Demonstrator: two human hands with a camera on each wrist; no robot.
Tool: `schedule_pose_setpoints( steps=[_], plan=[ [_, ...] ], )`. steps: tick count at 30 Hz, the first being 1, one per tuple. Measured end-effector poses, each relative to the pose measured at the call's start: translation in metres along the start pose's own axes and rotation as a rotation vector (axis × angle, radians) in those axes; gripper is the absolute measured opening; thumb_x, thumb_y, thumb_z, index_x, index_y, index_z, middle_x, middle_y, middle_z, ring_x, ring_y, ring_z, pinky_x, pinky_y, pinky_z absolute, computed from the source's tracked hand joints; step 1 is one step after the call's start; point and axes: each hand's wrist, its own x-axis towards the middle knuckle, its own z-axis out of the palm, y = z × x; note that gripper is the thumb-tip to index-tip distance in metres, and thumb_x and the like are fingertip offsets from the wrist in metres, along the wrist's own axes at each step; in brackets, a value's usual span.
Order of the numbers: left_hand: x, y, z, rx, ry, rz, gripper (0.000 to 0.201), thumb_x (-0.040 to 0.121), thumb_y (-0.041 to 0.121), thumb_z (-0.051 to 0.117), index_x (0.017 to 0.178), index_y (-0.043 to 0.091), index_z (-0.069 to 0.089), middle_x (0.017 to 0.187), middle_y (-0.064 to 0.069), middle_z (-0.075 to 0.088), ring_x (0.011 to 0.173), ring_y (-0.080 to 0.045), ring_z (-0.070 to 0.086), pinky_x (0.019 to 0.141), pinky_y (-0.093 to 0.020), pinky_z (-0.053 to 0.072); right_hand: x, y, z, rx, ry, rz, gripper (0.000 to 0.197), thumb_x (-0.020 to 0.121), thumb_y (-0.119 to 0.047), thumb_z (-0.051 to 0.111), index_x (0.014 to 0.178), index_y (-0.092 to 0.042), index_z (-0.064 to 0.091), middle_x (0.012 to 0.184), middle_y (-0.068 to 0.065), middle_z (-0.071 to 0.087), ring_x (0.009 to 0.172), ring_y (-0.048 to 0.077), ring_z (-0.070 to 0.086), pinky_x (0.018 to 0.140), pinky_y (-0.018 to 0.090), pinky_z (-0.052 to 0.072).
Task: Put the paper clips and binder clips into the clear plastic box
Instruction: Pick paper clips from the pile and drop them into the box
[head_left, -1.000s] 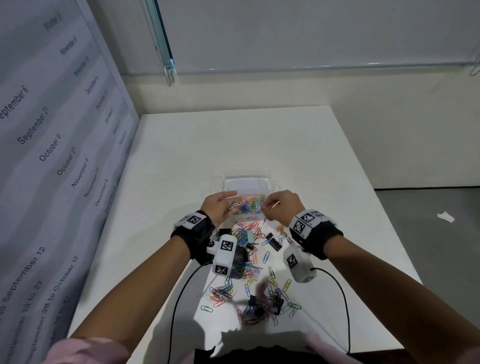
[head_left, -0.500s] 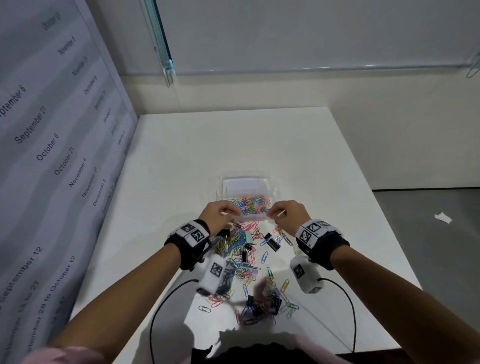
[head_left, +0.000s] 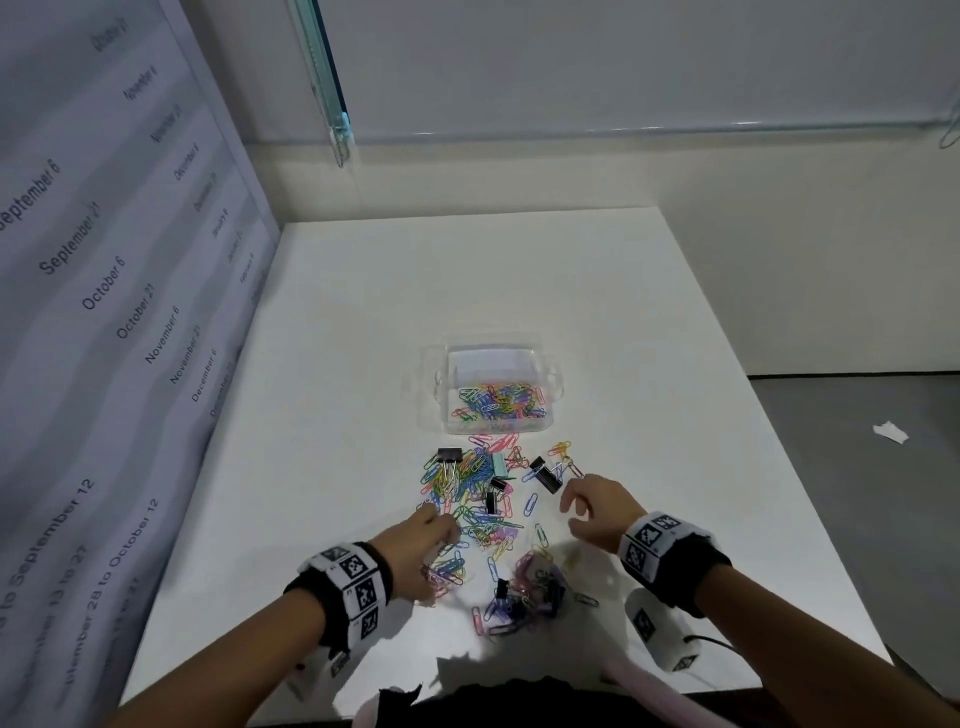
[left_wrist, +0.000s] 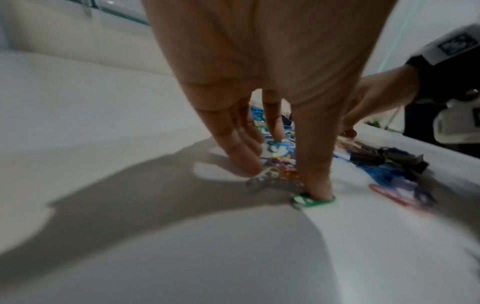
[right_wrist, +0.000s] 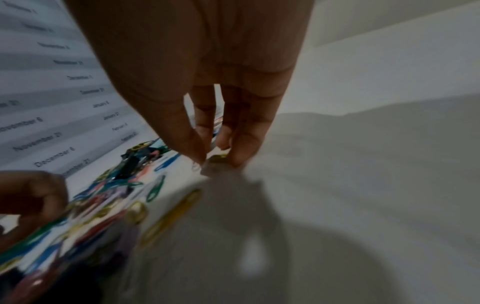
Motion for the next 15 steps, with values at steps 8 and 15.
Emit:
schedule_pose_setpoints(
  steps=[8, 15],
  plan=[
    [0.021, 0.032, 0.016, -0.205, 0.241, -0.051, 0.062, 0.079, 0.019, 0.07, 0.133, 0.02, 0.039, 0.126, -0.003, 0.036, 0.104, -0.019, 0.051, 0.093, -0.03, 0.048, 0.0, -0.044, 0.029, 0.035, -0.061, -0.07, 0.062, 0.065, -0.035, 0.078, 0.117, -0.02, 0.049, 0.099, -0.003, 0.035, 0.085, 0.012, 0.042, 0.075, 0.025, 0.038],
    [0.032, 0.041, 0.014, -0.185, 0.322, -0.07, 0.029, 0.088, 0.017, 0.057, 0.117, 0.015, 0.051, 0.117, -0.008, 0.047, 0.104, -0.024, 0.053, 0.091, -0.032, 0.045, 0.003, -0.053, 0.031, 0.022, -0.037, -0.065, 0.033, 0.074, -0.022, 0.072, 0.103, -0.014, 0.058, 0.091, -0.003, 0.043, 0.079, 0.013, 0.044, 0.072, 0.023, 0.033]
  ],
)
